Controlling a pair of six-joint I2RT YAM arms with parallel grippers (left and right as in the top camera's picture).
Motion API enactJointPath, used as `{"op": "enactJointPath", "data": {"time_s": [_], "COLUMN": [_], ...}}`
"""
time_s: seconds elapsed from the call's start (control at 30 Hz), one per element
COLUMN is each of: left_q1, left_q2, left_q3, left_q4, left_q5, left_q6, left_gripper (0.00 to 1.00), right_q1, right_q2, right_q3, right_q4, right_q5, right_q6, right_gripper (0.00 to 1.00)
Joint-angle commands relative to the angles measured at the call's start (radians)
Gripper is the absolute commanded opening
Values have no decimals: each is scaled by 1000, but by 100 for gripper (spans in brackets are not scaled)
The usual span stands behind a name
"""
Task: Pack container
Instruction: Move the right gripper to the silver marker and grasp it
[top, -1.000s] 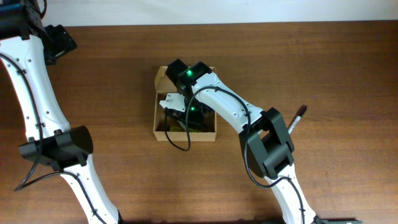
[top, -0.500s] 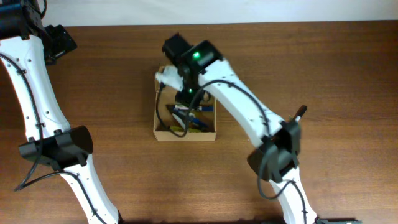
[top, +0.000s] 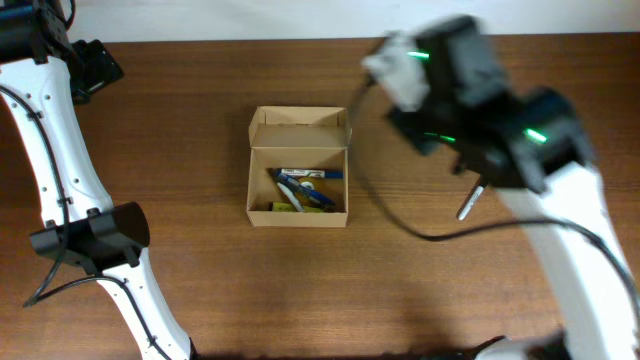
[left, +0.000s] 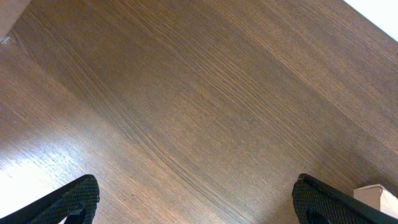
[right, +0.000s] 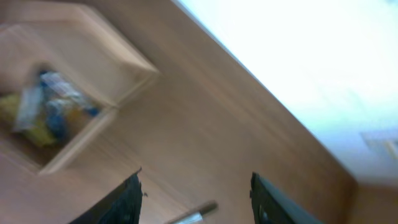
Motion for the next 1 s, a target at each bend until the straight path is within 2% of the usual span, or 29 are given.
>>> {"op": "enactJointPath", "data": {"time_s": [0.0, 0.1, 0.2, 0.33, 0.6, 0.97], "left_q1": [5, 5, 5, 5, 5, 5], "left_q2": [6, 7, 6, 6, 6, 6], "left_q3": [3, 3, 3, 3, 3, 3], "left_q4": [-1, -1, -1, -1, -1, -1], "left_q5": [-14, -14, -14, -14, -14, -14], "left_q6": [16, 16, 16, 16, 16, 16], "left_gripper": [100, 100, 100, 100, 100, 100], "right_q1": [-187, -381, -495, -581, -589, -590], "right_q2": [-156, -187, -127, 24, 333, 470], "right_q3": [-258, -405, -494, -540, -540, -540], "right_q4": [87, 116, 119, 107, 201, 300], "right_q5": [57, -72, -168, -199, -266, -256], "right_q6": [150, 261, 338, 497, 666, 794], "right_gripper": [56, 57, 56, 53, 51, 44]}}
